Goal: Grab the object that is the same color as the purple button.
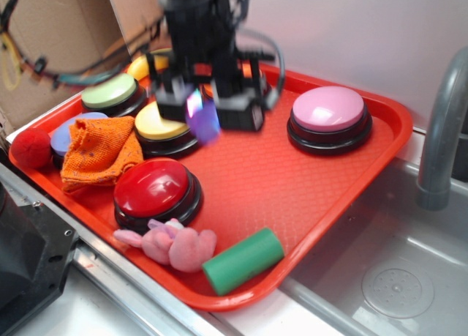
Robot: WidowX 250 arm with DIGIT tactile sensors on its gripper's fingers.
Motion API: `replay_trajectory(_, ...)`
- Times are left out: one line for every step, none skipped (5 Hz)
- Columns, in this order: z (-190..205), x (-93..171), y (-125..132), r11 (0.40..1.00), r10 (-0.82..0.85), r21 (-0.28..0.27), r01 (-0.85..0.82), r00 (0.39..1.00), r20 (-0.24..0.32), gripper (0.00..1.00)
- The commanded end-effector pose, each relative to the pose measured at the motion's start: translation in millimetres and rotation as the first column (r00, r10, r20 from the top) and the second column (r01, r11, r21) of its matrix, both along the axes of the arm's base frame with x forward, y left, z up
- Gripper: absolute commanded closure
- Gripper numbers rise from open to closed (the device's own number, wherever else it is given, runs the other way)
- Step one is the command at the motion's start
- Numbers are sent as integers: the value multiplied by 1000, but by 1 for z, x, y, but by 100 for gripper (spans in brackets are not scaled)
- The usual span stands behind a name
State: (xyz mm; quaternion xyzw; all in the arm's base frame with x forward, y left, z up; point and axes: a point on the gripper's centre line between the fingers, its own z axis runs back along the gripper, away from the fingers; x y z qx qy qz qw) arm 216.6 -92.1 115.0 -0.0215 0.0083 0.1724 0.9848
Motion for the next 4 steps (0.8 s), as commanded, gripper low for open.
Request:
replay_trajectory(71,27,53,998,-67,20,65,991,119,100)
replay_trajectory(87,38,71,992,-124,43,119,984,128,100)
replay_trajectory(88,44,85,991,-114,82,103,983,145,100)
replay_trajectory(89,48,95,989,-89,126,70,984,152,100)
